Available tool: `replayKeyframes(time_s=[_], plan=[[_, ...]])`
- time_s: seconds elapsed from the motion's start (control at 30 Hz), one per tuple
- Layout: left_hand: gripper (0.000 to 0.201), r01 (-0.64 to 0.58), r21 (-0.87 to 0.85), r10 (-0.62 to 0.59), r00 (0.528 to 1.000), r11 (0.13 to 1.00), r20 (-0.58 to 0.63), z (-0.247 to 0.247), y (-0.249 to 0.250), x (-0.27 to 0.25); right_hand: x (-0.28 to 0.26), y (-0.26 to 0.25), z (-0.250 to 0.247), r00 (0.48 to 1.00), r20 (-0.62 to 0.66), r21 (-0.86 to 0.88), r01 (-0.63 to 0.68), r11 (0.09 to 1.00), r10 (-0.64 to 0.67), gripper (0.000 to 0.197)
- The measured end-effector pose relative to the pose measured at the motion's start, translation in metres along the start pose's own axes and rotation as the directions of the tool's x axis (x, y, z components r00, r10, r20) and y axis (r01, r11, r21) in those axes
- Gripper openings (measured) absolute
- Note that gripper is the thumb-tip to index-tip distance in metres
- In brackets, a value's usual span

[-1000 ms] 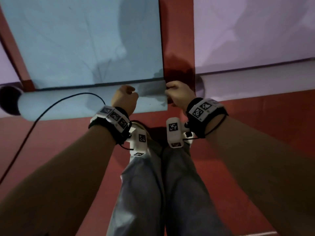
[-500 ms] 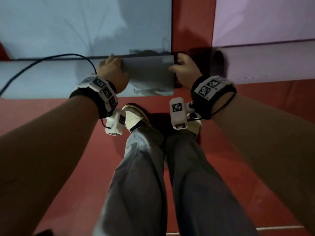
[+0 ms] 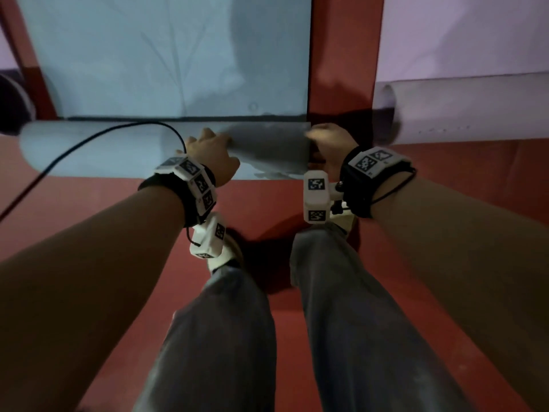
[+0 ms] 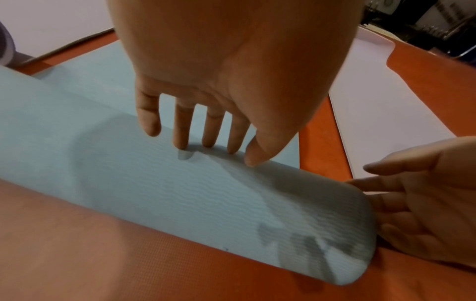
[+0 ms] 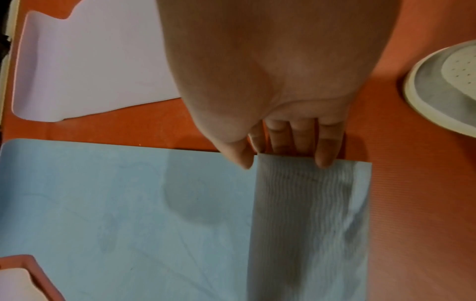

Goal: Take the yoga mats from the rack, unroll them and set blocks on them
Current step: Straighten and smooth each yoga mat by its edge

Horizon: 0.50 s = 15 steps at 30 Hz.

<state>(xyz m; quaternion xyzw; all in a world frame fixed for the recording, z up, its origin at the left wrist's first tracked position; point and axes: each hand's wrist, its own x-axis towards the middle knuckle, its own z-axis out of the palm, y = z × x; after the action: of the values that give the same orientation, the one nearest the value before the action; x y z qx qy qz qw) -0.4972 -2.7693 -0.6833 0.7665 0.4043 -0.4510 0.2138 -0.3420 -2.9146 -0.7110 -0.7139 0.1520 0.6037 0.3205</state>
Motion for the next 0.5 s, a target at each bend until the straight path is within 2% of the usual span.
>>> replayKeyframes(time_s=[0.1,0.27,0.37,0.43,0.5], plan=[[0.053,-0.017,0.039,0.018,0.999,0.999,-0.027,0.012,-0.011,-0.004,0.014,0.037,0.007,0.997,-0.071,-0.039,0.016,0.999,-0.019,0.044],[0.045,-0.129,0.135,0.141,0.986,0.982,-0.086,0.031,-0.031,-0.009,-0.012,0.087,0.020,0.985,-0.161,-0.107,0.047,0.993,-0.064,0.032],[0.041,-0.182,0.145,0.186,0.982,0.973,-0.017,0.049,-0.050,-0.020,-0.028,0.115,0.026,0.977,-0.207,-0.092,0.020,0.996,-0.039,0.031],[0.045,-0.219,0.144,0.220,0.975,0.965,0.010,0.064,-0.063,-0.031,-0.041,0.131,0.031,0.974,-0.227,-0.091,-0.002,0.996,-0.018,0.029],[0.053,-0.241,0.135,0.245,0.969,0.961,-0.019,0.078,-0.082,-0.046,-0.056,0.150,0.043,0.970,-0.240,-0.052,0.027,0.998,-0.039,0.031]])
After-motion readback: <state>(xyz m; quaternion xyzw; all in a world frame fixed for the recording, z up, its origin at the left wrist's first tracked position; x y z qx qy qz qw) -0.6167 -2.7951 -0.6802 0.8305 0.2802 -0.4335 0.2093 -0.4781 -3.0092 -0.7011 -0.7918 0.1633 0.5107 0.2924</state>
